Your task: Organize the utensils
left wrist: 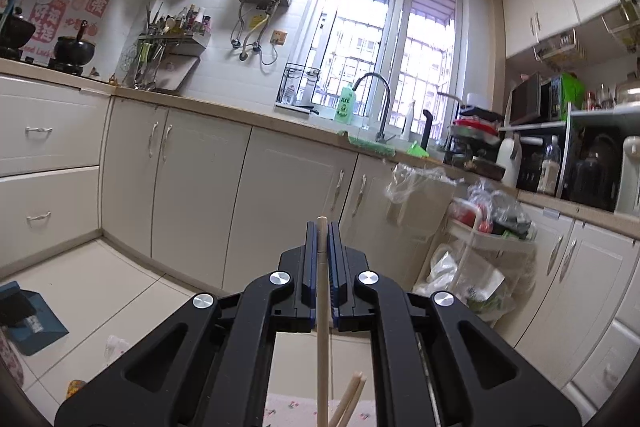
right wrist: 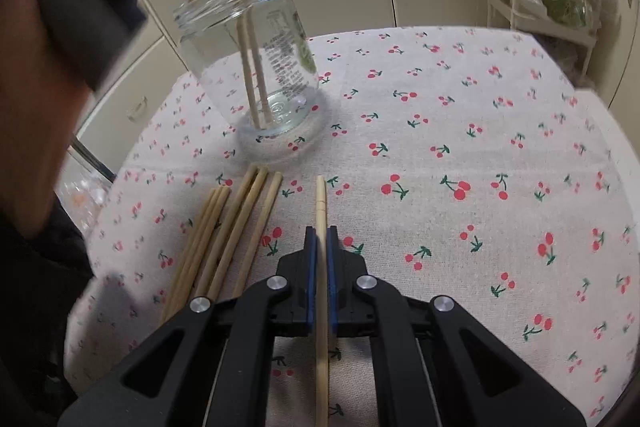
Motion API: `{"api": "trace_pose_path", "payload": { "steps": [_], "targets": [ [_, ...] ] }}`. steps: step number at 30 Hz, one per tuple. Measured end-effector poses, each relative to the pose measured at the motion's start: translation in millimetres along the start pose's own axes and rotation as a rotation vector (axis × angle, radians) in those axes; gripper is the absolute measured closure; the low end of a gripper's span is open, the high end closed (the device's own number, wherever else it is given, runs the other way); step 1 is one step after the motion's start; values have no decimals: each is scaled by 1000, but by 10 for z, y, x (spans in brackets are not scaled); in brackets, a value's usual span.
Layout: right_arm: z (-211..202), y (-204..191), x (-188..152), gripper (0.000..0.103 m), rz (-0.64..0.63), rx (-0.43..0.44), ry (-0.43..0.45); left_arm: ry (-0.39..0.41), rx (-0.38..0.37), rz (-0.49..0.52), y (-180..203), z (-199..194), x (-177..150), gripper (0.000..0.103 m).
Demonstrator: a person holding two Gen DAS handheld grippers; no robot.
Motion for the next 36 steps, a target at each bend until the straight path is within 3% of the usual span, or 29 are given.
{"api": "trace_pose_path", "payload": {
  "steps": [3, 11, 21, 24, 26, 36],
  "targets": [
    [-102, 131, 44, 97, 82, 40, 66, -13, -1, 21, -40, -33, -107, 98],
    [-755, 316, 336, 97, 187, 84, 400, -103, -28, 79, -155, -154, -350, 98],
    [-1162, 478, 684, 97, 237, 77, 595, -291, -39, 201, -258, -335, -629, 96],
    [-1221, 413, 790, 97, 230, 82, 636, -315, -38, 203, -322, -462, -645, 81],
    [-1249, 353, 929, 97, 224, 80, 676, -315, -26, 182, -422, -619, -620, 63],
    [-1074, 188, 1731, 97, 265, 51, 903, -402, 70, 40, -1105, -1194, -616, 54]
  ]
}}
Point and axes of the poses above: each gripper's, at about its wrist camera, not at the fingertips, and z roughly the way its jaws point, y to its right, x to its top, the point moved 2 cm from there along z, roughly the way its jaws point, and after that the axes turned 14 degrees about -z, right-handed, at the moved point
